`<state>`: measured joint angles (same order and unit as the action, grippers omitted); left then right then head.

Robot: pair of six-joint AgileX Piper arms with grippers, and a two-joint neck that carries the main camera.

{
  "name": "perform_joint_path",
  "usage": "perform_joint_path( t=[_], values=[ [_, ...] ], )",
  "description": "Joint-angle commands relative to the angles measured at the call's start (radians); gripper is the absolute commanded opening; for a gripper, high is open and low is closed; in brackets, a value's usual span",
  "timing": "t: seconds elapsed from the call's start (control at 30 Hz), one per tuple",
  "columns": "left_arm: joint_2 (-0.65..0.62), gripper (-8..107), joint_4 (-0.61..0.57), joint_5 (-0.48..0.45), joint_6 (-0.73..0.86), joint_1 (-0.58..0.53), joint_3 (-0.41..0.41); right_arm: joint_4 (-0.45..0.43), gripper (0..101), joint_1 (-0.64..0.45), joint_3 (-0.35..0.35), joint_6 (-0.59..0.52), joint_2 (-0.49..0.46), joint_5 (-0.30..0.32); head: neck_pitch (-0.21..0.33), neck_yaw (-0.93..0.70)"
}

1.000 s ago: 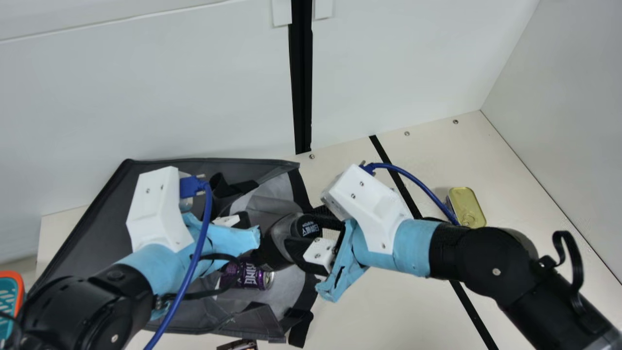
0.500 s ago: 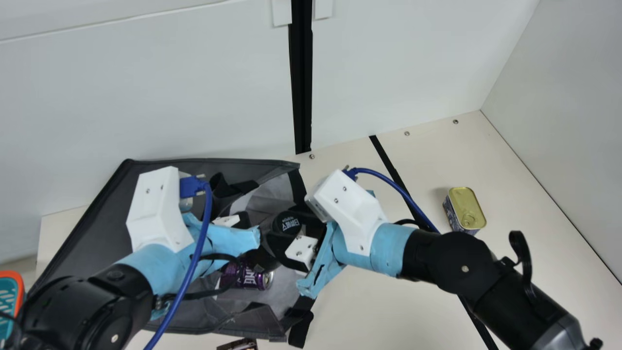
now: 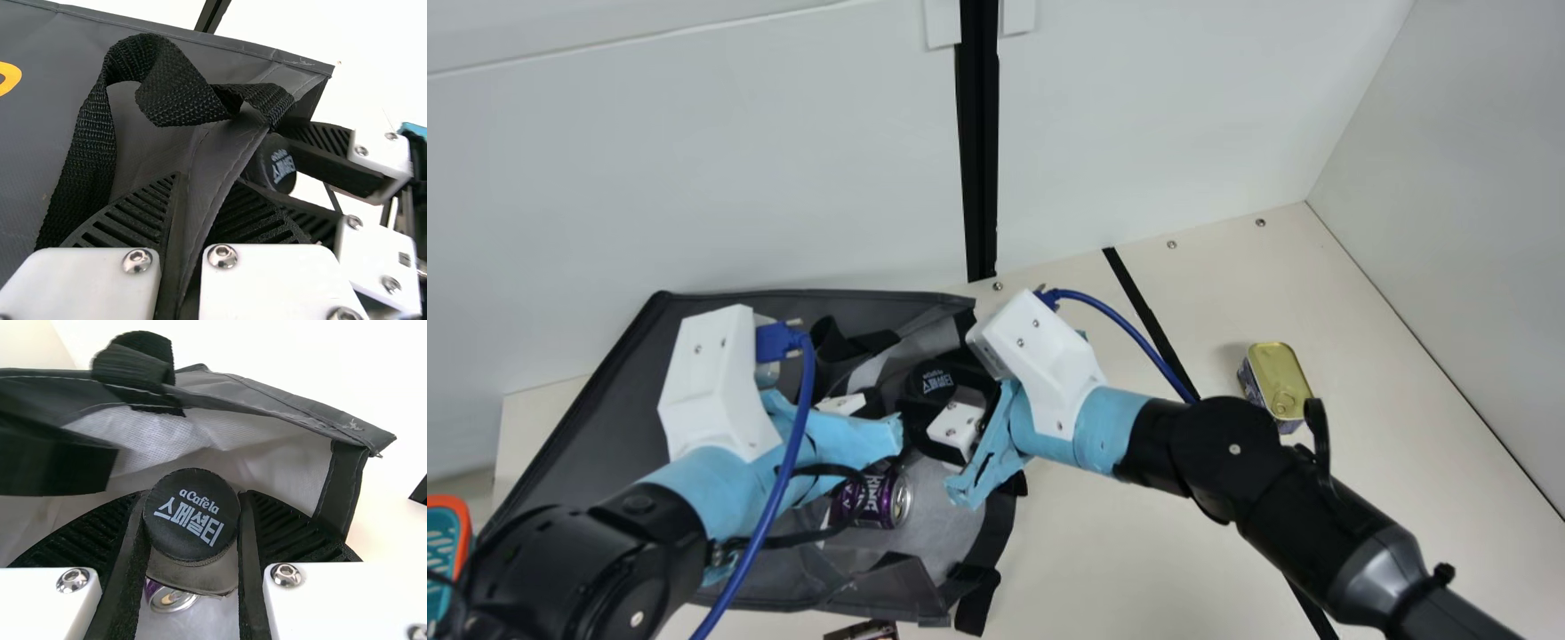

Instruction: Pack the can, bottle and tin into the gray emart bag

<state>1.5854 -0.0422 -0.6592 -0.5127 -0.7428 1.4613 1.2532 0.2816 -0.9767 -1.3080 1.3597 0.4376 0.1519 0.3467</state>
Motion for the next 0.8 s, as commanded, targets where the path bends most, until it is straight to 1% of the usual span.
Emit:
perform_joint_path(
  t=[0.0,0.47,0.77],
  values=[
    [0.000,10,0.000,0.000,0.000,0.000,0.000,0.040,0,0.002,0.002,-0.033,0.012,0.004,0.023,0.002],
    [0.000,10,0.000,0.000,0.000,0.000,0.000,0.220,0,0.053,0.008,-0.189,0.110,-0.021,0.023,0.002],
    [0.000,10,0.000,0.000,0.000,0.000,0.000,0.291,0,0.085,-0.001,-0.252,0.168,-0.027,0.023,0.002]
  ],
)
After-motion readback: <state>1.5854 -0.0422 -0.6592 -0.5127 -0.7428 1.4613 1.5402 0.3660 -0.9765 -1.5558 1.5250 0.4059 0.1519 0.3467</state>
